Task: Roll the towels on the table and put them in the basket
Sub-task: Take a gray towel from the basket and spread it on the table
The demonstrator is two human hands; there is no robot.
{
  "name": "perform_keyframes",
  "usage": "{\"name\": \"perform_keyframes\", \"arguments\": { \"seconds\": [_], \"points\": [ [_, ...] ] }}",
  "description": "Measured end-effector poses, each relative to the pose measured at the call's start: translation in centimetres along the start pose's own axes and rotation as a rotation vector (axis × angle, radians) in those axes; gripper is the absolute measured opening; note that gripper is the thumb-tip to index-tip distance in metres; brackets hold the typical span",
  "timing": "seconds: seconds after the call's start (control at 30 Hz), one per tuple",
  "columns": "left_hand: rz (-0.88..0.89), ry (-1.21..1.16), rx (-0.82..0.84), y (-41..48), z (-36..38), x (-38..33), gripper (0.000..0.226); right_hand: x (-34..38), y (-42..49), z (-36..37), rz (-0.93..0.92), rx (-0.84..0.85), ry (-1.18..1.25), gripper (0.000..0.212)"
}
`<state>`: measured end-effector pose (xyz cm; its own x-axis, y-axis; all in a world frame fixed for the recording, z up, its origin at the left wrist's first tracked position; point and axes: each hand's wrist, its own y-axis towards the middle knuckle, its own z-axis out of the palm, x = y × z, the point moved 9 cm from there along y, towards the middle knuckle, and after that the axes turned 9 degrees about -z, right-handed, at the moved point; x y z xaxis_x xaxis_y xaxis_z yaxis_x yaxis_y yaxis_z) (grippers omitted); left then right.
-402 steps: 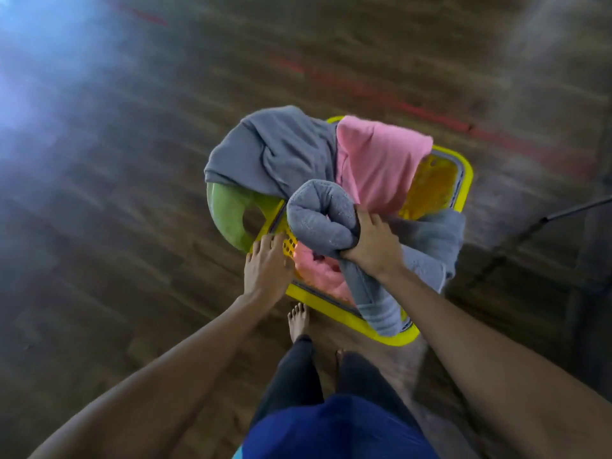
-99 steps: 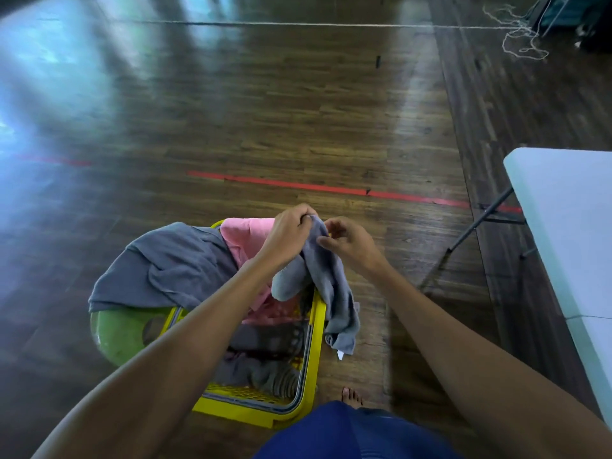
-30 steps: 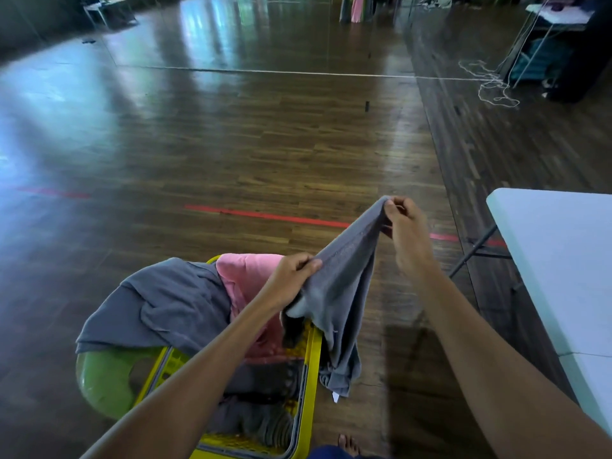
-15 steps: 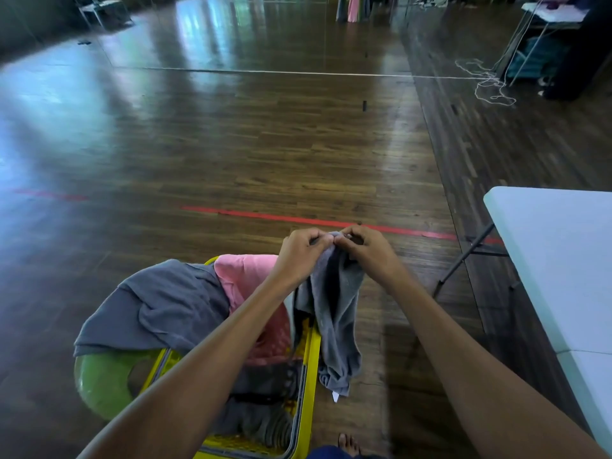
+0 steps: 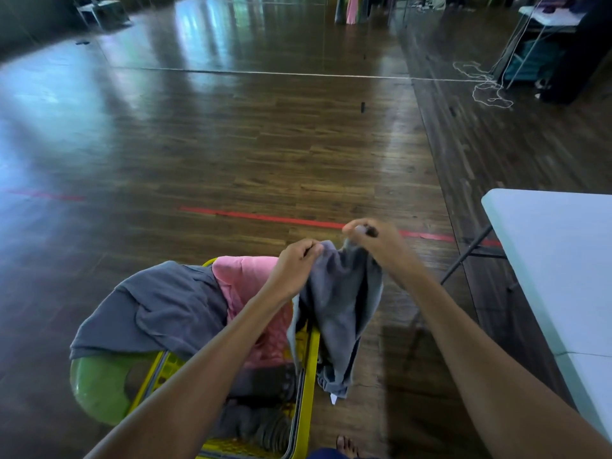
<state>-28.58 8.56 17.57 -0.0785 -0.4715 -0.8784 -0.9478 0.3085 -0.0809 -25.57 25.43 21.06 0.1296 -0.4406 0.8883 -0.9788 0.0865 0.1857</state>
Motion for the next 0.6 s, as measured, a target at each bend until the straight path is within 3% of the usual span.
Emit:
{"name": "perform_keyframes", "arguments": {
  "seconds": [0.07, 0.23, 0.4, 0.6],
  "points": [
    [0.023, -0.004, 0.018, 0.2, 0.5, -1.5, 0.018, 0.3, -0.6, 2.3, -0.017, 0.132, -0.033, 0.018],
    [0.009, -0.002, 0.020, 0.2, 0.7, -2.0, 0.019, 0.1, -0.9, 2.2, -0.033, 0.085, -0.034, 0.018],
    [0.024, 0.155, -0.024, -0.3, 0.8, -1.4, 0.018, 0.4, -0.5, 0.1, -0.062, -0.102, -0.076, 0.007],
    [-0.033, 0.165, -0.099, -1.5, -0.1, 2.5, 0.018, -0.4, -0.6, -4.8, 0.057, -0.291, -0.039, 0.014]
  ]
}}
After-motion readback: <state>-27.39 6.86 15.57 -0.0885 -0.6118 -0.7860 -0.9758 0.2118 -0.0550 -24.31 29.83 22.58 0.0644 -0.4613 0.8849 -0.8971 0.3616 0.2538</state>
